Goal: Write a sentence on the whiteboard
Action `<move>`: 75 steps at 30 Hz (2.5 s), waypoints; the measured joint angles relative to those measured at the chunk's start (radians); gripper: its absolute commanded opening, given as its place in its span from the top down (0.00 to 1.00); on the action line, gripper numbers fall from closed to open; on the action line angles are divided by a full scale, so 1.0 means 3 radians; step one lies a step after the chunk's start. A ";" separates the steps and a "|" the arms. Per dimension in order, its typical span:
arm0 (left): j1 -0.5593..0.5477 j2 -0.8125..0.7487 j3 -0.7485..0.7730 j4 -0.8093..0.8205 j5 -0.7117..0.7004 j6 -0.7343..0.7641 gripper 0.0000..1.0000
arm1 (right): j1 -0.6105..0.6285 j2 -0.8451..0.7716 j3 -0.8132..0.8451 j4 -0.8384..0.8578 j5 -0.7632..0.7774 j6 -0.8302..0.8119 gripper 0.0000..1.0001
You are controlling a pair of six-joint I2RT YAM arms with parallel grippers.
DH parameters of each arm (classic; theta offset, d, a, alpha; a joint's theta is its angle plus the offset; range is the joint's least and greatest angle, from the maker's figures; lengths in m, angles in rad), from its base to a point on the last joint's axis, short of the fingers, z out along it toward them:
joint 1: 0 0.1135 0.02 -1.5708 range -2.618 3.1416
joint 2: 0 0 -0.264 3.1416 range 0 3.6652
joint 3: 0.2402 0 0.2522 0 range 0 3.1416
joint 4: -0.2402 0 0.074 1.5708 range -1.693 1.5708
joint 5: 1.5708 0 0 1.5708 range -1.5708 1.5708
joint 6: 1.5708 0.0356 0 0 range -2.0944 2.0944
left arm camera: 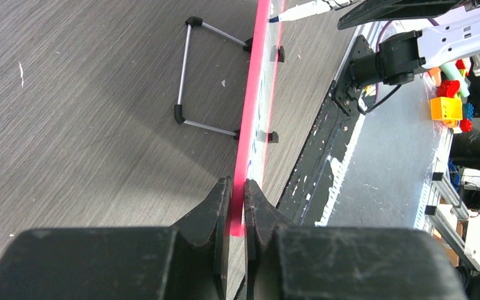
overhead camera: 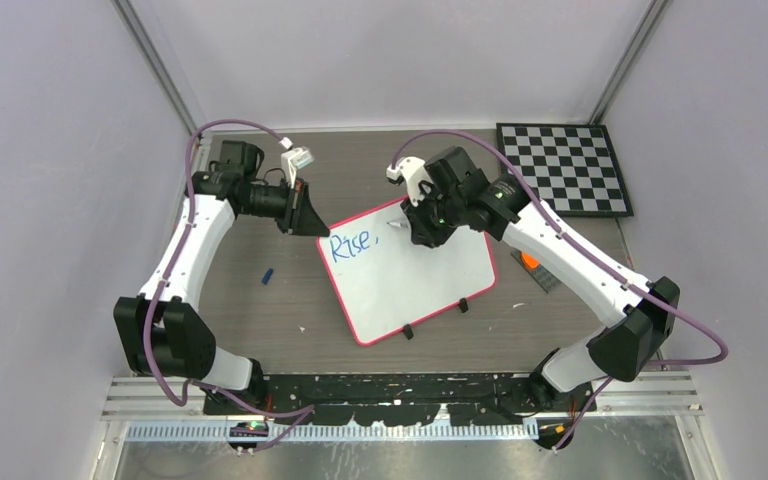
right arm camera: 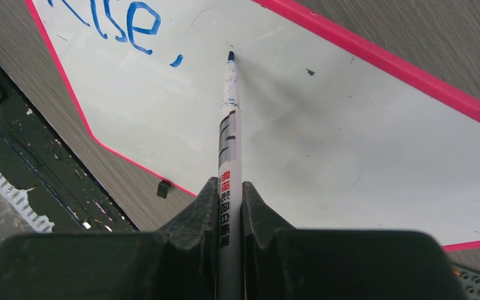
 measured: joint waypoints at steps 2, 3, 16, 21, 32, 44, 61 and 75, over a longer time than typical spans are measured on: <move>0.0000 0.0000 0.0000 0.0000 0.0000 0.0001 1.00 | 0.0000 0.0000 0.0000 0.0006 0.0023 0.0003 1.00; 0.0000 0.0000 0.0000 0.0000 0.0000 0.0001 1.00 | 0.0000 0.0000 0.0000 0.0008 0.0037 0.0003 1.00; -0.0013 0.0000 -0.0001 -0.0057 -0.0057 0.0020 1.00 | 0.0032 0.0034 0.0022 -0.0005 0.0164 0.0010 1.00; -0.0014 0.0000 -0.0001 -0.0083 -0.0076 0.0036 1.00 | 0.0086 0.0069 0.0058 -0.0006 0.0177 0.0011 1.00; -0.0014 -0.0001 -0.0001 -0.0090 -0.0078 0.0085 1.00 | 0.0202 0.0113 0.0064 -0.0005 0.0200 -0.0001 1.00; -0.0014 -0.0001 -0.0001 -0.0088 -0.0108 0.0088 1.00 | 0.0212 0.0042 -0.0065 -0.0031 0.0338 -0.0089 1.00; -0.0014 -0.0001 -0.0001 -0.0089 -0.0109 0.0088 1.00 | 0.0263 0.0038 -0.0111 -0.0121 0.0338 -0.0099 1.00; -0.0019 -0.0003 0.0000 -0.0111 -0.0046 0.0103 1.00 | 0.0234 0.0078 0.0084 -0.0219 0.0092 -0.0103 1.00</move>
